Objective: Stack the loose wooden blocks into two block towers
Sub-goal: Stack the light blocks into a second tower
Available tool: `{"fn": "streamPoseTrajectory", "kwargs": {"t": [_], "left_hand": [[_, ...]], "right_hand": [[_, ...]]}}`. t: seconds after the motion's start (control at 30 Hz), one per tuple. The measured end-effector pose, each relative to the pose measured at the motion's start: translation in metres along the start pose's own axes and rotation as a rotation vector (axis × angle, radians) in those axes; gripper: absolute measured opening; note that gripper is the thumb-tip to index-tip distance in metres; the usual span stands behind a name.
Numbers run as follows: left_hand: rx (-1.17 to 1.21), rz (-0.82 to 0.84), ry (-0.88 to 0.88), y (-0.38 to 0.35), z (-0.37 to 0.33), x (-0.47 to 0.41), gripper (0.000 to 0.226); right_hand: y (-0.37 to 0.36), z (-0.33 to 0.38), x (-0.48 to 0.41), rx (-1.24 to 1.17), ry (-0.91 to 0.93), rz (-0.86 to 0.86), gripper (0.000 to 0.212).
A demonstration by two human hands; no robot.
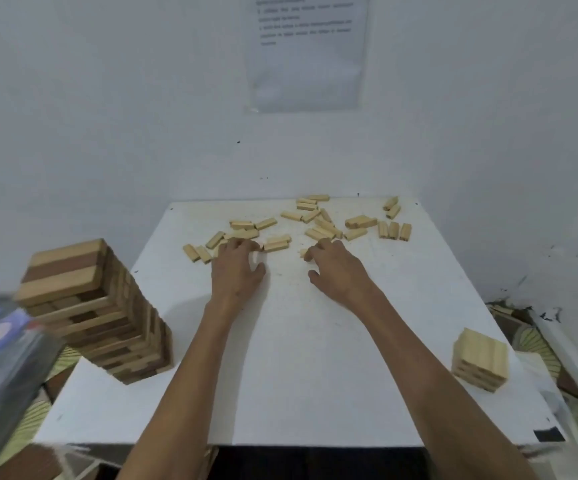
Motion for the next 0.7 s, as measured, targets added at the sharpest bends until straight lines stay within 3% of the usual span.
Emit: {"fn": "streamPoseTrajectory", "kwargs": {"t": [0.2,0.33,0.5,0.7], "left_hand": [[-0.006,-0.060,0.060,-0.002,0.011,-0.010,0.050],[-0.012,-0.048,0.088,-0.007,0.014,-0.015,0.051],[0.051,-0.065,-0.006,-0.011,0.010,-0.020,0.037],[-0.026,-0.037,0.009,-0.010,0.008,-0.027,0.031]], "right_hand": [[-0.009,0.000,-0.039,0.082,-0.019,-0.052,0.029],[-0.012,0.005,-0.055,0.007,0.001,-0.046,0.049],[-0.019,0.025,-0.071,0.016,0.065,-0.033,0.060],[-0.025,0.028,-0.071,-0.040,0.065,-0.092,0.033]]}}
Point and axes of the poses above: each hand's wrist, its own x-axis away from the middle knuckle, its own y-axis out of the back of the hand, z = x × y, the point moved 5 cm from there along -x, towards the middle knuckle, and after that the axes turned 5 degrees about z, right-handed, at the moved point
